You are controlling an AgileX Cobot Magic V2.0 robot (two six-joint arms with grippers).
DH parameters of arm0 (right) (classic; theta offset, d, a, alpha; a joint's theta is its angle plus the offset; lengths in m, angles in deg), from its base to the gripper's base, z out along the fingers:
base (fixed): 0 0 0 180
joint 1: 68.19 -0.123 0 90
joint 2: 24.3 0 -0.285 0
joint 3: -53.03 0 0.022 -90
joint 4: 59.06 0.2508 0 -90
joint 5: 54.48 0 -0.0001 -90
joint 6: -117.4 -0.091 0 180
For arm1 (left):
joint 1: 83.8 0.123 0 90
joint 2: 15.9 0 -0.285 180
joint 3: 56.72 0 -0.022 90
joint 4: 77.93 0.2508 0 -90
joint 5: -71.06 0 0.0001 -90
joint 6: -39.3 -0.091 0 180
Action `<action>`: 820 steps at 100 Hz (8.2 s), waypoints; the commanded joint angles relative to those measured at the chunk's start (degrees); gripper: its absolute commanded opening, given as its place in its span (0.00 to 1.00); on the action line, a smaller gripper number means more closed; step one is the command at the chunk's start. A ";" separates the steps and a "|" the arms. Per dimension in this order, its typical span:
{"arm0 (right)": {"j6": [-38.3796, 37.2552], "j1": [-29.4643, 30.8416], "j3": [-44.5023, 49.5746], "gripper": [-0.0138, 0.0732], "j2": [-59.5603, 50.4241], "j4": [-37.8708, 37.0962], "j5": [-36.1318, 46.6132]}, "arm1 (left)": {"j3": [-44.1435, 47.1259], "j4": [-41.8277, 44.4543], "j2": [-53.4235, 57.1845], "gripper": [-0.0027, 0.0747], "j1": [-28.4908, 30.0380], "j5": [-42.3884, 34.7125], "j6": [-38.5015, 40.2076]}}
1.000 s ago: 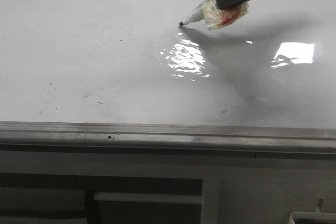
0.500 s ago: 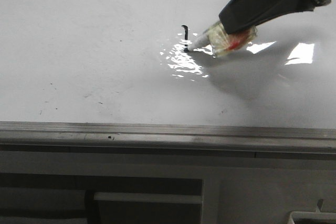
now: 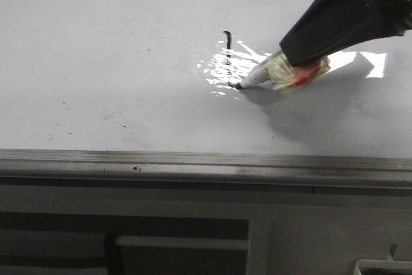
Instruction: Write number 5 on whiteboard
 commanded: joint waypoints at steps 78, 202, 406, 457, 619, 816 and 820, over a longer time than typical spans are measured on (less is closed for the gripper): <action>-11.58 -4.76 -0.83 0.11 5.29 -8.77 1.46 | -1.56 -0.85 -0.16 0.01 0.19 -4.65 0.52; -9.44 -3.80 -9.68 0.11 1.63 -11.97 3.02 | -1.56 -0.40 -0.50 0.01 0.19 -4.65 0.41; 1.50 -24.92 -9.68 0.11 -1.79 -14.55 -6.74 | -18.28 -3.56 -37.94 0.47 -18.37 3.52 -25.57; 2.28 -28.73 -9.68 0.11 -1.39 -14.55 -5.48 | -18.94 -3.56 -40.68 0.06 -18.37 0.31 -25.57; -6.31 -10.43 -4.70 0.11 -23.96 -13.28 -1.24 | -9.24 -23.56 -46.18 0.01 -12.96 -23.34 -2.75; -8.38 -9.95 -0.81 0.11 -24.26 -13.18 -0.12 | -9.11 -36.66 -57.70 0.34 -11.73 -37.35 -2.86; -8.38 -9.95 -0.81 0.11 -24.26 -13.08 -0.12 | -9.11 -36.66 -57.70 0.34 -11.73 -37.35 -2.86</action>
